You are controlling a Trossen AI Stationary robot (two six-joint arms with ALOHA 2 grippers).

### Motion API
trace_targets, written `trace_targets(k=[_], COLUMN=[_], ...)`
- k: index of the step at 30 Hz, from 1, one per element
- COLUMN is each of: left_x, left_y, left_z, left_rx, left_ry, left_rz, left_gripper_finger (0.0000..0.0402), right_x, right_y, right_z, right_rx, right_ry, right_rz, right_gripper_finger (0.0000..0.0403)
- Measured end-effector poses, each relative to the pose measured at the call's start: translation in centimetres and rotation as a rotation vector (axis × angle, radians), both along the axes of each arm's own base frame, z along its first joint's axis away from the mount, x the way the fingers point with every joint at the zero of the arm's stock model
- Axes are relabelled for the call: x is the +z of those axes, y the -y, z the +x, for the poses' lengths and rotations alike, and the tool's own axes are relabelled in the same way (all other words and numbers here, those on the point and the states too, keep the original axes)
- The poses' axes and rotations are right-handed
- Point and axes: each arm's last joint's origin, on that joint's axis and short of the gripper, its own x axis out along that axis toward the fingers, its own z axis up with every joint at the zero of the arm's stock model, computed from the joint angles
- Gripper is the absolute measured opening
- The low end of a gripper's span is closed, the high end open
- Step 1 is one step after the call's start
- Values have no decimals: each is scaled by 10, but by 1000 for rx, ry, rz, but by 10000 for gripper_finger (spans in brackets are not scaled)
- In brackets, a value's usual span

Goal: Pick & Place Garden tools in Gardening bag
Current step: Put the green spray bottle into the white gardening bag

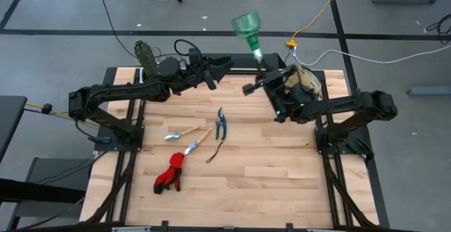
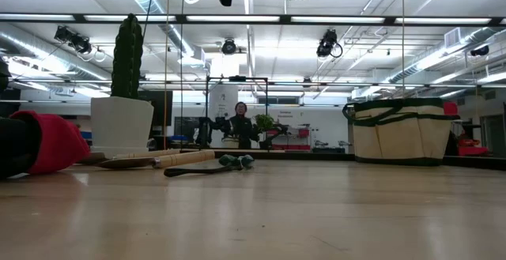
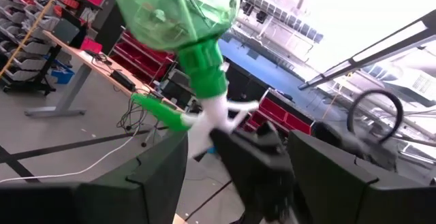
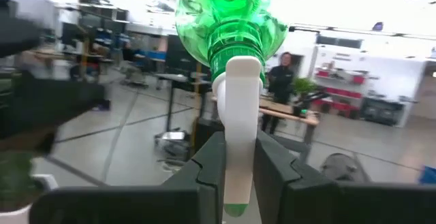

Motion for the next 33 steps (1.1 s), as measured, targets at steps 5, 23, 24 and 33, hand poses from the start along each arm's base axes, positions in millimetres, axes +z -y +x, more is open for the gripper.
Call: trace_targets(k=[5,23,24,33], left_x=[0,0,0,0], left_y=[0,0,0,0], left_z=[0,0,0,0], left_rx=[0,-2,-1,-1], left_ry=[0,1,1,0], left_rz=[-1,-1,-1,0], left_gripper_finger=[261,261,261,261], right_x=[23,58,59,65], right_y=[3,5,5,5], right_z=[-25,-89,-92,-97], right_rx=[-45,-347,-349,-292], right_ry=[-2,-135,-134,-106], right_rz=[-25,91,93,39], right_gripper_finger=[52,52,52,52])
